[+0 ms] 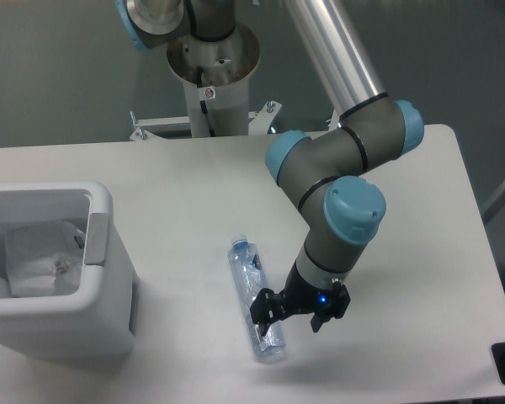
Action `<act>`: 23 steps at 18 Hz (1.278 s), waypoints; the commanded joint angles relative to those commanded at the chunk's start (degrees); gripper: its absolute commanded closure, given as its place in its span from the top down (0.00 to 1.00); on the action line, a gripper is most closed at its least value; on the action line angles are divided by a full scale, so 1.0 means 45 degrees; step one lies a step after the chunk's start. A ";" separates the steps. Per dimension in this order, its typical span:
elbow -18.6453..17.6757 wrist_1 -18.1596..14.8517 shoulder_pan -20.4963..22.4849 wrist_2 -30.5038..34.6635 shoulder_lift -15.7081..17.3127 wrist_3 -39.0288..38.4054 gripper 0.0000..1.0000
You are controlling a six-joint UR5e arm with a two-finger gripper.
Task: Place the trash in the trash can
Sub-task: 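Move the open gripper over the clear water bottle, then lower the gripper and close it around the bottle's middle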
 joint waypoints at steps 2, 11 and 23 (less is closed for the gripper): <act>0.0059 0.0020 -0.0118 0.0254 -0.0273 0.0000 1.00; 0.0040 0.0371 -0.0431 0.0997 -0.0880 0.0059 1.00; -0.0019 0.0488 -0.0860 0.1465 -0.1349 0.0078 1.00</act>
